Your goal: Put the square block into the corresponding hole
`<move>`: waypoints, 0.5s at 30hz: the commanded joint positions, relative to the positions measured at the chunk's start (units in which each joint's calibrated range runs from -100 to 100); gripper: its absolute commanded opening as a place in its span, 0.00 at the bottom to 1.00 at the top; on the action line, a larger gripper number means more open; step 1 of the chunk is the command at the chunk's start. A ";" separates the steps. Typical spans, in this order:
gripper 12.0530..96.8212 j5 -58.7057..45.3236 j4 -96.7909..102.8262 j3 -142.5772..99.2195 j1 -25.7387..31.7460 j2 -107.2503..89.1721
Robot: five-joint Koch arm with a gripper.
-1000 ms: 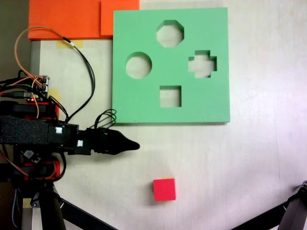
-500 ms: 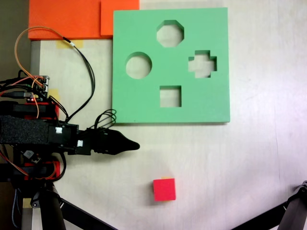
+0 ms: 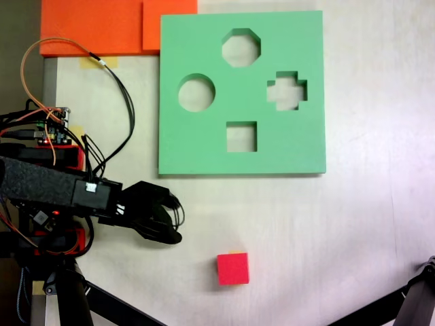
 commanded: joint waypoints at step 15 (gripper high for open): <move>0.52 2.49 -58.11 53.69 -1.95 6.44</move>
